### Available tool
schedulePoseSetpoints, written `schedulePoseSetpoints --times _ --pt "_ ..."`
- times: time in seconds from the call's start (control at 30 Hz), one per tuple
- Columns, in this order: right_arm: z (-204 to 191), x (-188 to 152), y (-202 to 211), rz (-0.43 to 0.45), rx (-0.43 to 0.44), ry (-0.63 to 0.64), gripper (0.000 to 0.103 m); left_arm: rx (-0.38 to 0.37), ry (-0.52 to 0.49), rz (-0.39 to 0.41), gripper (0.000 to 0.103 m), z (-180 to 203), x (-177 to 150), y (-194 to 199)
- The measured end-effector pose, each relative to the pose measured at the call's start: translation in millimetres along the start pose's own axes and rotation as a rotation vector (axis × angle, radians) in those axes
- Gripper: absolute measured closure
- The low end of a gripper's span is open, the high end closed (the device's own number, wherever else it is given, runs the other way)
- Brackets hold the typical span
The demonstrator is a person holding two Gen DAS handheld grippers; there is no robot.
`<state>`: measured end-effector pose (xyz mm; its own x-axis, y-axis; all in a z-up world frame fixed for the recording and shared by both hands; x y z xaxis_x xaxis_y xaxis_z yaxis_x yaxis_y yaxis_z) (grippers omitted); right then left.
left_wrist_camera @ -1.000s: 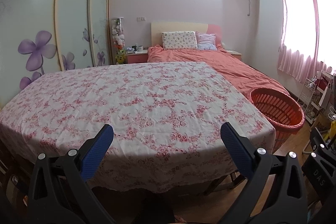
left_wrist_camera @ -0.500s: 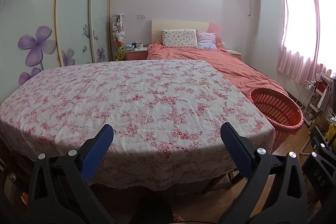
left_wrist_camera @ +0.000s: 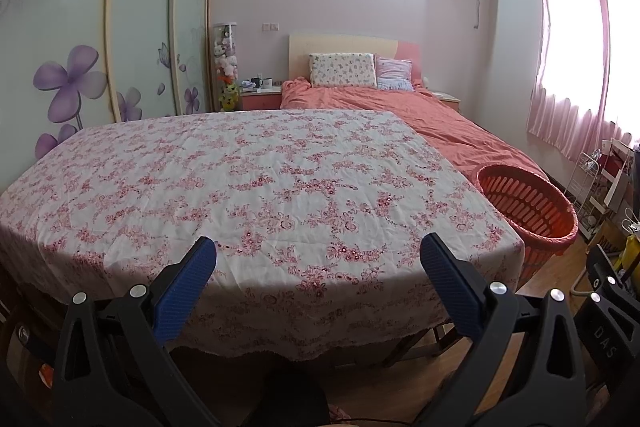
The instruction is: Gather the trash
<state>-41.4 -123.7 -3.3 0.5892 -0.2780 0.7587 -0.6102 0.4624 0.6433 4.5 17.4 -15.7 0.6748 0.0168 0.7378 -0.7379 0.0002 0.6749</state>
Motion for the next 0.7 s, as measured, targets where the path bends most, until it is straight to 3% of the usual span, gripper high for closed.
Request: schedulePoseSetpoints --times 0.7 --pt "-1.3 0.2 -1.2 -0.003 0.002 0.000 0.004 0.000 -0.002 -0.004 0.003 1.4 -0.4 -0.1"
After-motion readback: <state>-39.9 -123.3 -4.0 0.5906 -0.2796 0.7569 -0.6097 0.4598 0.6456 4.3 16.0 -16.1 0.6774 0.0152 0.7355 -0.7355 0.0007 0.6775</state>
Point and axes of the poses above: each gripper's, at about its wrist camera, not at the fingertips, and y roughly against the way its jaws point, z to its right, x to its top, the point moved 4 cm from there along -y, roughly the way its jaws point, and after that the axes turned 14 degrees about -z, right-handed, at the moved point
